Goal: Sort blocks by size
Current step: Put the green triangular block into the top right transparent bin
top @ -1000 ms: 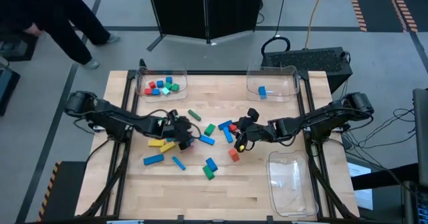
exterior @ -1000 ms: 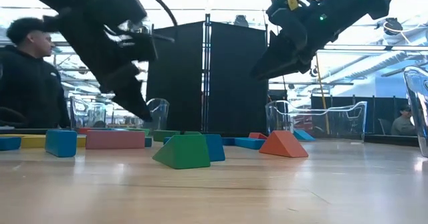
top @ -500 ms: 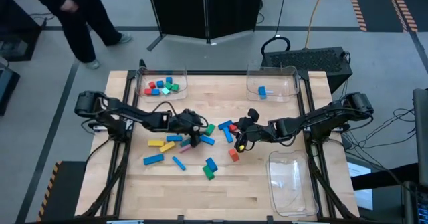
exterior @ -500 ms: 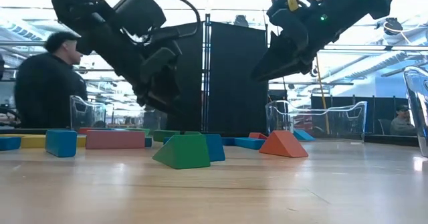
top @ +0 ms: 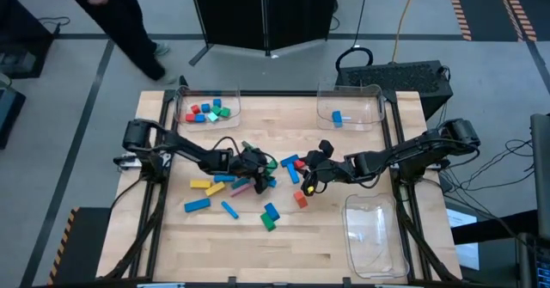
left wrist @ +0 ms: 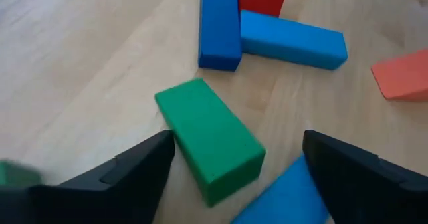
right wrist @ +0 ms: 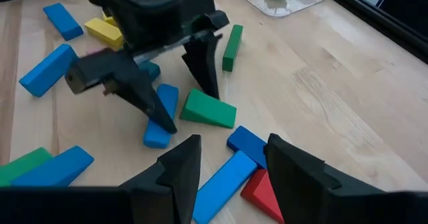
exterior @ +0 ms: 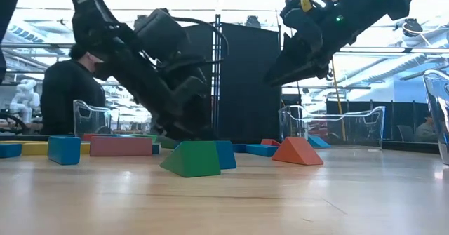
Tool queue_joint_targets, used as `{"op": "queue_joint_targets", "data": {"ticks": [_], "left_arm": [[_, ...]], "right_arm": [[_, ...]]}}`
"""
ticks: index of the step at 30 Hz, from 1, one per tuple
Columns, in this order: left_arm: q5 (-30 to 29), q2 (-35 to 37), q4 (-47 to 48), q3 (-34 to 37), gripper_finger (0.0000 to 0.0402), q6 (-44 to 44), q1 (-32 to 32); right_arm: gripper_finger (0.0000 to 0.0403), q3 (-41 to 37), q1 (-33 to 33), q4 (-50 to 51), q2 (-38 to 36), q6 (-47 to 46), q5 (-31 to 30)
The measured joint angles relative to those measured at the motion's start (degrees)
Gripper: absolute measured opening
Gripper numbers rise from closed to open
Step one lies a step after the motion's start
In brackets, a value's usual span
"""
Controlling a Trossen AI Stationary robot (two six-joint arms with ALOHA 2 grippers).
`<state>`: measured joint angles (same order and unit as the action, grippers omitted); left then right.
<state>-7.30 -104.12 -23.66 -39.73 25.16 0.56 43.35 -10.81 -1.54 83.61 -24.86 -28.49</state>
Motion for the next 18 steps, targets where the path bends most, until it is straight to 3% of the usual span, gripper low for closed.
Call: {"op": "queue_joint_targets", "data": {"ticks": [4, 8, 18], "left_arm": [[-1.6, -2.5, 1.1, -2.6, 0.0353, 0.0, 0.1], [-4.4, -3.2, 6.1, -5.1, 0.0338, -0.2, 0.1], [-6.3, -3.3, 10.7, -6.2, 0.0205, -3.2, 0.0]], "right_arm": [[0.0162, 0.0, 0.0, 0.1, 0.0, 0.0, 0.0], [0.0162, 0.0, 0.0, 0.4, 0.0, 0.0, 0.0], [0.0162, 0.0, 0.0, 1.0, 0.0, 0.0, 0.0]]}}
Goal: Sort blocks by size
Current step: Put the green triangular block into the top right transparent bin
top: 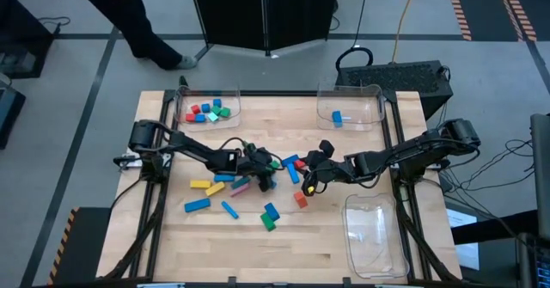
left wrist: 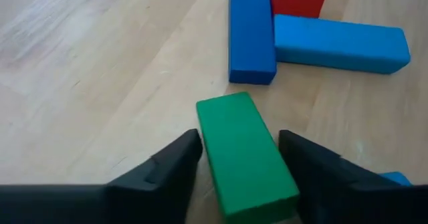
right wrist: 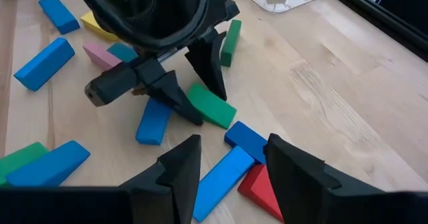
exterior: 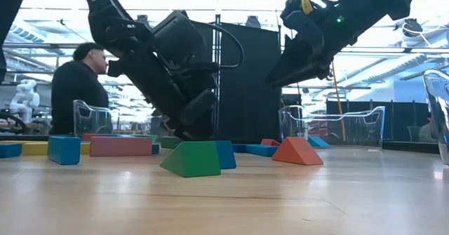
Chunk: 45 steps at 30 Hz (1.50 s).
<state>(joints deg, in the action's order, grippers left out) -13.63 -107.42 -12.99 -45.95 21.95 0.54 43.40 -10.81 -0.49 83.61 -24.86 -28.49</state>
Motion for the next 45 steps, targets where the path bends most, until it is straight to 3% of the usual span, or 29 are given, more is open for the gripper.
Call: {"op": "queue_joint_targets", "data": {"ticks": [7, 15, 18, 22, 27, 36, 45], "left_arm": [[0.9, 0.8, 1.8, 0.1, 0.0128, -3.7, -0.1], [1.6, 7.8, 7.0, 0.5, 0.0128, -13.7, 0.8], [1.6, 9.9, 6.5, 0.3, 0.0128, -18.0, 2.1], [4.1, 10.8, 2.2, 0.3, 0.0128, -19.8, 3.6], [7.5, 10.7, -0.1, 0.3, 0.0128, -19.8, 5.5], [7.5, 10.7, -1.7, 0.3, 0.0128, -19.9, 6.4], [10.2, 10.8, -2.4, 0.3, 0.0128, -24.7, 7.7]], "right_arm": [[0.0162, 0.0, -0.1, 1.3, 0.0, 0.0, 1.6], [0.0168, 0.0, -0.7, 0.4, 0.0, 3.5, 3.3], [0.0184, 0.0, -1.6, -3.0, 0.4, 8.2, 4.5], [0.0216, 0.0, -2.1, -9.2, 3.0, 13.3, 10.7], [0.0243, 0.0, -2.0, -12.1, 6.6, 13.8, 10.8], [0.0239, -0.1, -1.6, -19.8, 13.1, 15.4, 13.7], [0.0236, -0.1, -0.1, -21.8, 14.1, 16.0, 13.3]]}}
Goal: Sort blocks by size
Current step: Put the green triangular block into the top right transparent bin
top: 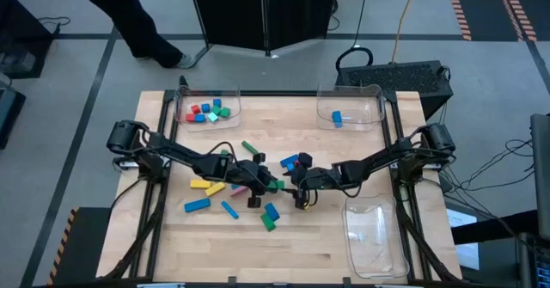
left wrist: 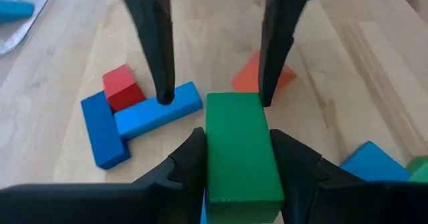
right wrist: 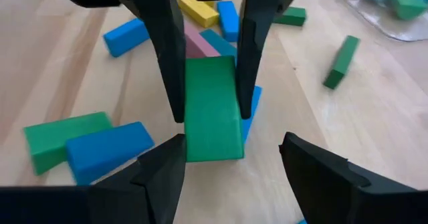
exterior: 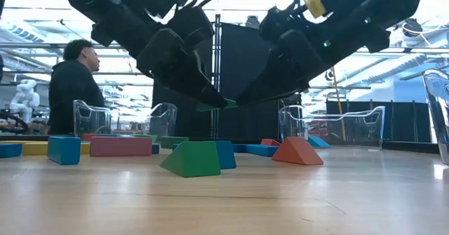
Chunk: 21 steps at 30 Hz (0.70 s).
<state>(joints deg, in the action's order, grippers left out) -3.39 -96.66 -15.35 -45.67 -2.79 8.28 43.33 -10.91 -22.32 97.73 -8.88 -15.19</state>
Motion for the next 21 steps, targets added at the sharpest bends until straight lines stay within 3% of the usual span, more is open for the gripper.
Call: {"op": "queue_joint_targets", "data": {"ticks": [12, 21], "left_arm": [[0.1, 0.0, -4.3, 0.0, 0.0128, 2.7, 0.5], [-0.3, 0.0, -4.0, 0.0, 0.0128, 3.5, 0.6]], "right_arm": [[0.0231, 0.0, 0.0, -2.8, -0.1, -0.7, 4.8], [0.0188, 0.0, 0.0, -2.6, -0.1, -0.6, 4.7]]}}
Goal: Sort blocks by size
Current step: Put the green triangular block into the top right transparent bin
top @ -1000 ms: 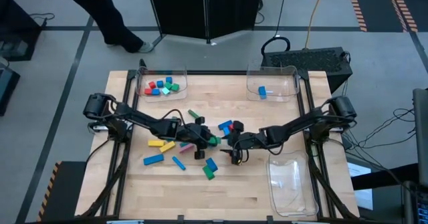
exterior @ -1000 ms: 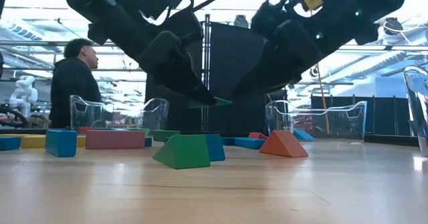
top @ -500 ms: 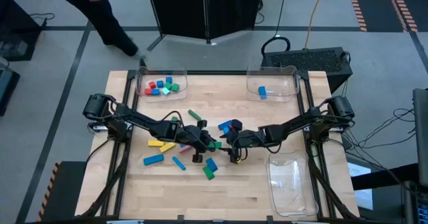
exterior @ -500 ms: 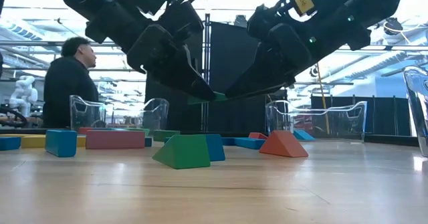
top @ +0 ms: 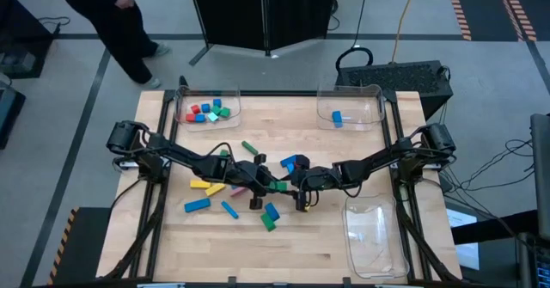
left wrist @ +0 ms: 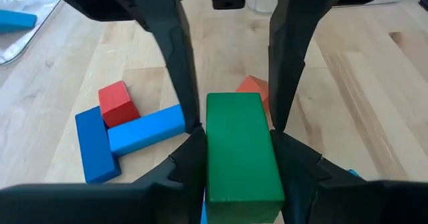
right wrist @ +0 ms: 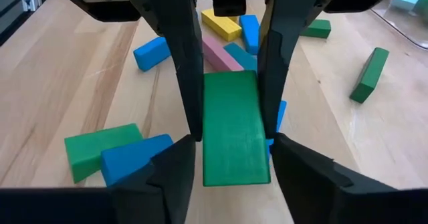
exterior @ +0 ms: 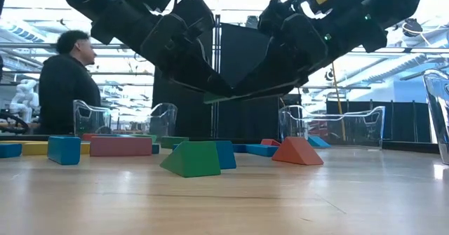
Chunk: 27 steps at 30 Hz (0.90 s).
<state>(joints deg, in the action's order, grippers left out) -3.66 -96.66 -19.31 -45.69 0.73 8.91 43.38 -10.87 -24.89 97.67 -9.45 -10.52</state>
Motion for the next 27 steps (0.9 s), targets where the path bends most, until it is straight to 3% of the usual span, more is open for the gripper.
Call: {"op": "queue_joint_targets", "data": {"ticks": [9, 21, 27], "left_arm": [[-0.5, 0.0, 0.2, 0.0, 0.0142, 0.3, 0.0], [-3.1, 0.0, 0.6, 0.0, 0.0152, 3.1, 0.1], [-6.4, 0.1, 2.0, -0.1, 0.0205, 3.8, 0.0]], "right_arm": [[0.0122, 0.0, 0.0, 0.1, 0.0, -0.3, 0.0], [0.0129, 0.0, 0.0, 0.2, 0.0, -0.3, -0.5], [0.0129, 0.1, 0.5, 1.2, 0.0, -0.7, -1.0]]}}
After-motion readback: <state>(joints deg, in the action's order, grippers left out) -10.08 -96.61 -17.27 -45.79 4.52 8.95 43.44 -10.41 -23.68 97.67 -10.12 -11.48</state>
